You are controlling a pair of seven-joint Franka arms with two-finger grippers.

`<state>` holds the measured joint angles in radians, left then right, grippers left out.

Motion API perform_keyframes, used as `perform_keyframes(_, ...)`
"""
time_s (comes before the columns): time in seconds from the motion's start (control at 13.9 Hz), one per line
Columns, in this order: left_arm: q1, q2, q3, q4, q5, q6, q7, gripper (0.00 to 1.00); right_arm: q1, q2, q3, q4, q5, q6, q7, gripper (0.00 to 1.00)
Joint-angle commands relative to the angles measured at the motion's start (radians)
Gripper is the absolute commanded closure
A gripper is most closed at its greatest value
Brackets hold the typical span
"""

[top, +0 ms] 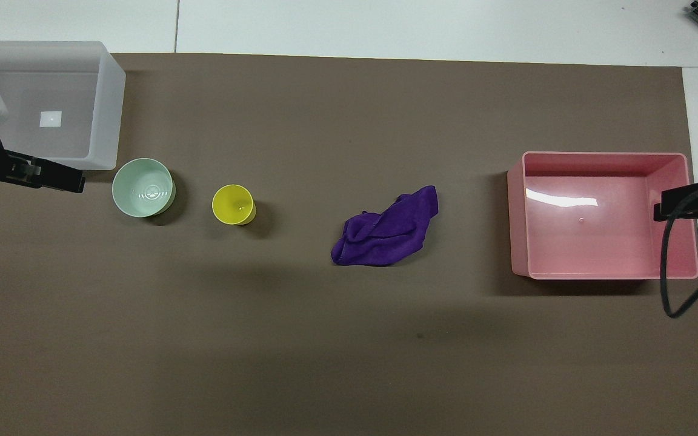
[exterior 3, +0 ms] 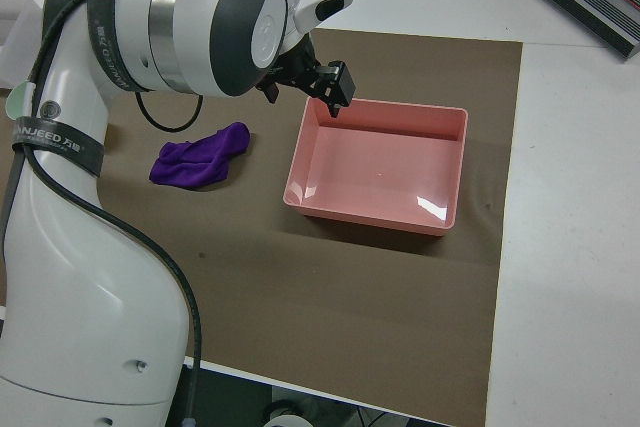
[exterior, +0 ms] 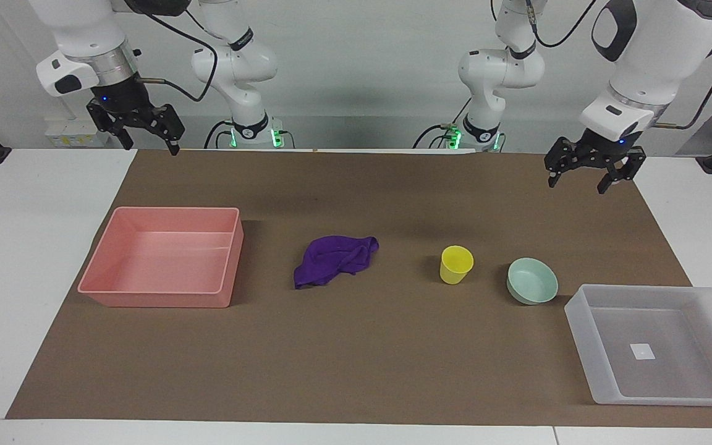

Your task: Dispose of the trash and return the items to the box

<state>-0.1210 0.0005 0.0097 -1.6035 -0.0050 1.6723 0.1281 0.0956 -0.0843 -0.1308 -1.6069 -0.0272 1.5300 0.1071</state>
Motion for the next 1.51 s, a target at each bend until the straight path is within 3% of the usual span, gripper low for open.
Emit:
perform_keyframes(0.0,0.011,0.007,-0.008,0.020,0.017,-0.022,-0.004,0.00,-0.019,-0.009,0.023,-0.010,-0.008,-0.005,-0.004,0.00)
perform_keyframes(0.72,0.004,-0.022,-0.011,-0.039,0.019,-0.010,0.002,0.00,-0.011,-0.014,0.025,-0.018,-0.011,-0.001,-0.007,0.00)
perform_keyframes(0.93,0.009,-0.039,-0.008,-0.100,0.019,0.121,0.001,0.00,-0.011,-0.015,0.025,-0.019,-0.011,-0.001,-0.007,0.00)
perform_keyframes(1.15,0.053,-0.030,-0.011,-0.113,0.016,0.170,0.007,0.00,-0.011,-0.015,0.025,-0.019,-0.011,-0.001,-0.007,0.00)
perform_keyframes(1.44,0.089,-0.027,-0.008,-0.245,0.010,0.311,-0.002,0.00,-0.010,-0.018,0.028,-0.030,-0.008,0.001,-0.007,0.00)
